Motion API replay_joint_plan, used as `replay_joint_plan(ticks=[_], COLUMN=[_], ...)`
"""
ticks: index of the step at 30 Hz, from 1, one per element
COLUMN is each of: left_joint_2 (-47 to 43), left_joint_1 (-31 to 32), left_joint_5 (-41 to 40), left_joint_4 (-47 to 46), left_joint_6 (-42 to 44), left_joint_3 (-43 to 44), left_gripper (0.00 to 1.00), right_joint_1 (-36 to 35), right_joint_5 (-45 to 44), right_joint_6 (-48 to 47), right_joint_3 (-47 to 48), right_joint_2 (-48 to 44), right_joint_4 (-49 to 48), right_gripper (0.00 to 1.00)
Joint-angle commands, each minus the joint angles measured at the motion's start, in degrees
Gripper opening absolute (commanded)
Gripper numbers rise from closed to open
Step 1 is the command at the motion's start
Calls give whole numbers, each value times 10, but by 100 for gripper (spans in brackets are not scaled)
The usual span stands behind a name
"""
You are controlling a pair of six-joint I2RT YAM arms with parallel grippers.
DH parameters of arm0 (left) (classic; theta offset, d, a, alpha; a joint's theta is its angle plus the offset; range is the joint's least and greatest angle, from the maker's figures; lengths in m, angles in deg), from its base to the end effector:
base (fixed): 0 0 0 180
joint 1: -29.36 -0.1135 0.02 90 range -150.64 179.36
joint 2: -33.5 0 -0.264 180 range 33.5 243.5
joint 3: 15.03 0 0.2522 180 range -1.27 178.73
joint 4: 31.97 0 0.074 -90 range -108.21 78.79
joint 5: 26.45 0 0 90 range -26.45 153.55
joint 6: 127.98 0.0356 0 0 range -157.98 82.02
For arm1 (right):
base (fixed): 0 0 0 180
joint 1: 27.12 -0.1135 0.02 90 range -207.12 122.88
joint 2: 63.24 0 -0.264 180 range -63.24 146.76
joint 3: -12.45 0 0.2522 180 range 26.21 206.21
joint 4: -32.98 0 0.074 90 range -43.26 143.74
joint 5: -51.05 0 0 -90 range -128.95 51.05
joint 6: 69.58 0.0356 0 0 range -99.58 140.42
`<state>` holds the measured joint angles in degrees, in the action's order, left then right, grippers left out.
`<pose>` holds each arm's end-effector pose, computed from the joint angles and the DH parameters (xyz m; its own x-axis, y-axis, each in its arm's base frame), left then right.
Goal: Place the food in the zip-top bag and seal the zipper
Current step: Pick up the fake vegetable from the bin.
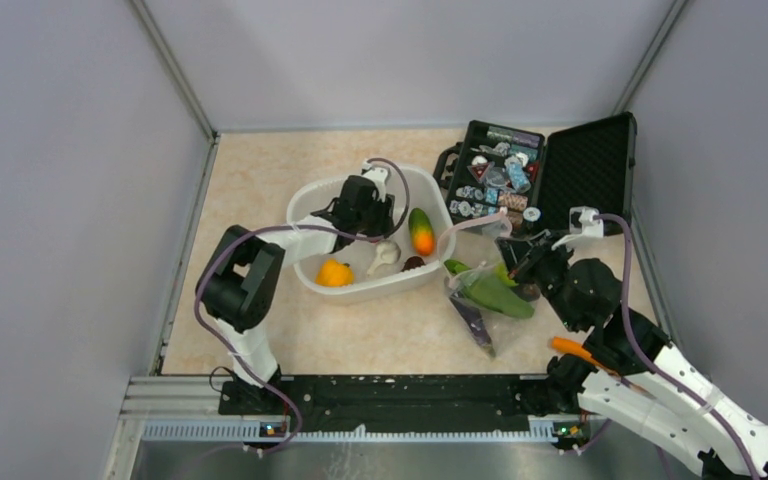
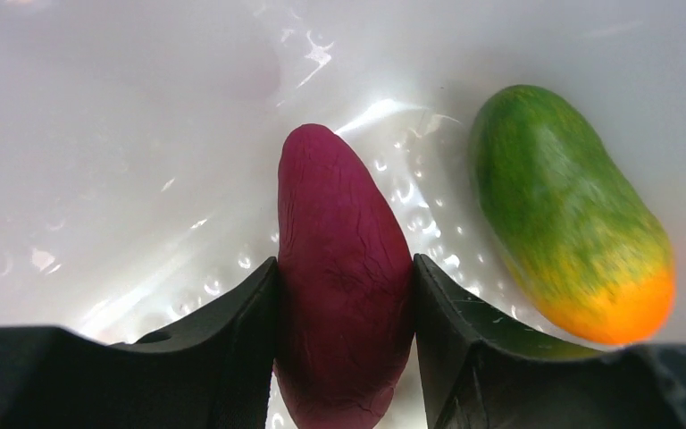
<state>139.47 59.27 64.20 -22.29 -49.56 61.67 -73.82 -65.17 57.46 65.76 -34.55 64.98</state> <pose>0.3447 -0.1987 0.1751 -0.6354 0.1340 -0.7604 0.3866 0.9077 -0.1631 0.0956 0.0785 0.3317 -0.2826 0.4881 -0.8258 -0.2282 0.8019 0.5521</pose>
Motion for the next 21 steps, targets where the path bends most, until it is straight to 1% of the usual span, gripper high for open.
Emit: replay_joint_plan(ticks=[1,9,13,18,21], left_joint_2=[-97,-183,-228,-278,-300], left_joint_1=[-3,-3,-3,-3,-3], left_joint_5=[6,22,53,136,222], left_joint_4=[-39,0,8,24,16], left_joint_6=[-9,-18,-34,-39,-25], left_joint_3=[-27,-49,-59,-53,-54], left_gripper=[37,37,37,38,39], right_joint_1=[-1,-1,-1,-1,-1], right_joint_5=[0,15,23,38,48], right_joint_6=[-7,-1,2,2,1], right_joint_3=[22,18,18,18,18], right_joint_2=[-11,-6,0,17,27], right_joint_4=[-20,-25,-22,-30,-38], right_gripper=[0,0,0,0,0])
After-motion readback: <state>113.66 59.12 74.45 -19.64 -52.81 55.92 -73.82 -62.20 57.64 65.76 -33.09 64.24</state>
